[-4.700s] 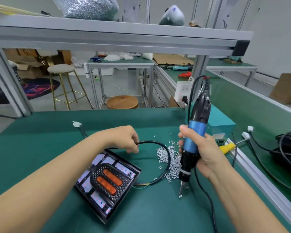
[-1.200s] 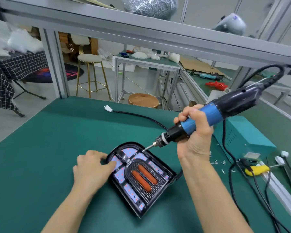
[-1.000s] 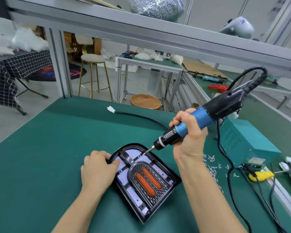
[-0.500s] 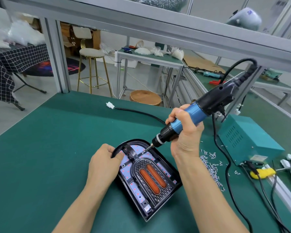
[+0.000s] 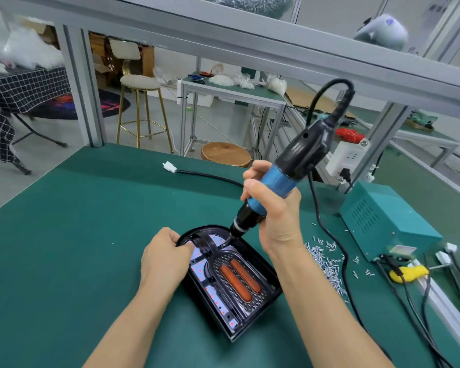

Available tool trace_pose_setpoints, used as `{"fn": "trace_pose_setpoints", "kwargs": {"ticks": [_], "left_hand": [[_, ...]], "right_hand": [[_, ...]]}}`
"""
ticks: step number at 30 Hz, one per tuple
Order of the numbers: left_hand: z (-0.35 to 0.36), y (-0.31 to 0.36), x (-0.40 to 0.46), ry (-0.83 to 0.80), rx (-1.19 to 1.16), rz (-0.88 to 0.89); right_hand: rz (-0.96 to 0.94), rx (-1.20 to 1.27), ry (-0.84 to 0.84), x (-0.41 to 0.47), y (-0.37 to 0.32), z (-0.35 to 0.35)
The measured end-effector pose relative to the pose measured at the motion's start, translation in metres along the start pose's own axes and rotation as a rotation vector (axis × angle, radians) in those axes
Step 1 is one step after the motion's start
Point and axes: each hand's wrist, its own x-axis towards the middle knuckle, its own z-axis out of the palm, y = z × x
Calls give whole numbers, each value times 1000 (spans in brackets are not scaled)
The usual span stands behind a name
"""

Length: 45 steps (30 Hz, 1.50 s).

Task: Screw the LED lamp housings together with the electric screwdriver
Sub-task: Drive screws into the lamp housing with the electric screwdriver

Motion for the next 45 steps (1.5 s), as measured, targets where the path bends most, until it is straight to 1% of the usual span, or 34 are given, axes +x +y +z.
{"fn": "trace_pose_setpoints", "kwargs": {"ticks": [6, 10, 15, 24, 26, 31, 38, 40, 41, 45], "left_hand": [[0, -1, -1, -6, -27, -21], [0, 0, -1, -4, -28, -24], [1, 0, 0, -2, -40, -34], [5, -4, 2, 33, -87, -48], [5, -4, 2, 34, -90, -51], [6, -2, 5, 32, -108, -76], [5, 0, 7, 25, -108, -94], [5, 1, 5, 36, -88, -83], [5, 0, 4, 42, -82, -73], [4, -1, -1, 77, -98, -42]], "right_hand": [[97, 10, -19, 4, -3, 2], [86, 29, -10, 5, -5, -1], [131, 93, 3, 5, -6, -6], [36, 75, 14, 4, -3, -4], [31, 72, -21, 5, -2, -5], [35, 27, -186, 7, -2, -6], [33, 14, -241, 7, -3, -7], [10, 31, -215, 6, -5, -6], [-4, 54, -172, 6, -6, -6], [-20, 219, 113, 7, -18, -14]]}}
